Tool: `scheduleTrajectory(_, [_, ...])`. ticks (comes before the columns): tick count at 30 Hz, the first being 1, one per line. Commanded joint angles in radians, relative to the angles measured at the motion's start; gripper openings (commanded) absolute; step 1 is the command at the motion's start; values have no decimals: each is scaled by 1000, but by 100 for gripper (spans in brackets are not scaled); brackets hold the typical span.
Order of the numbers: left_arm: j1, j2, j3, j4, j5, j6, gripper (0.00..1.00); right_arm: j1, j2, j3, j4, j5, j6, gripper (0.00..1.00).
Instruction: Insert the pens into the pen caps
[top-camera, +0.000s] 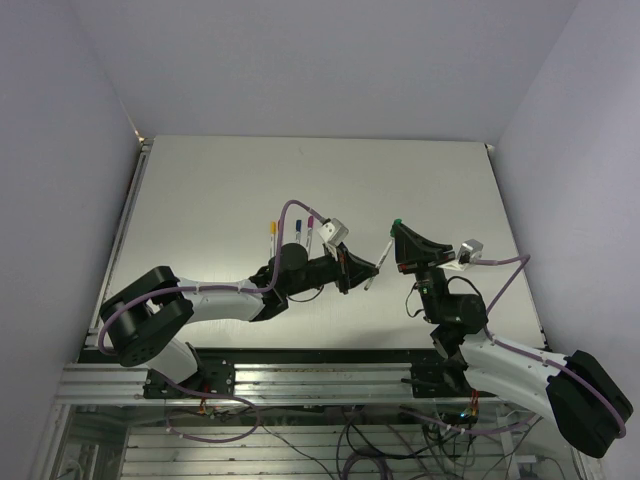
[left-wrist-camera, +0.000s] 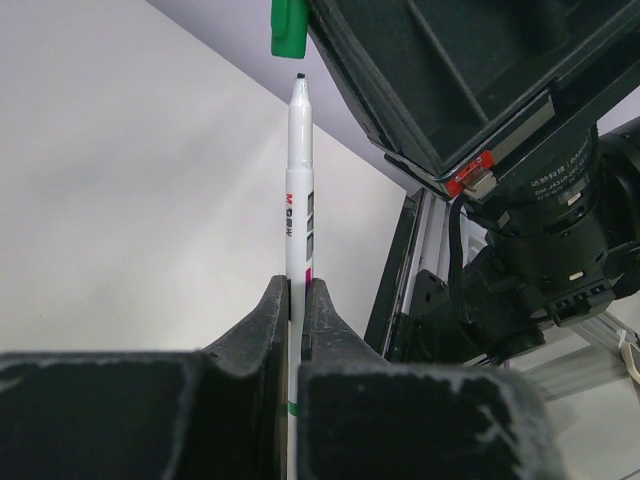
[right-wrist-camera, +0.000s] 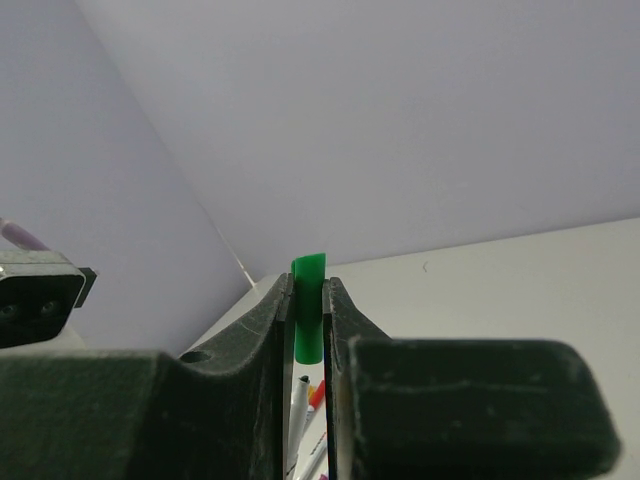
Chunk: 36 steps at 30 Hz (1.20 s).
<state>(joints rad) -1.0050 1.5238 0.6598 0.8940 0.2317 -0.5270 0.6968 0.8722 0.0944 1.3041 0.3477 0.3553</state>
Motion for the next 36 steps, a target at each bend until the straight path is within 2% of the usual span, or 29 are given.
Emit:
scheduleTrajectory(1, [-5,-3,15,37,-15,15,7,-3,-11,14,12,4,6,0])
scheduleTrajectory(25, [-5,-31,5,63,-83,21,7,-3,2,12,-27,-37,71,0])
scheduleTrajectory(36, [-5,-41,-50,230,-182,-7,7,-3,67,48,-79,-156,121,0])
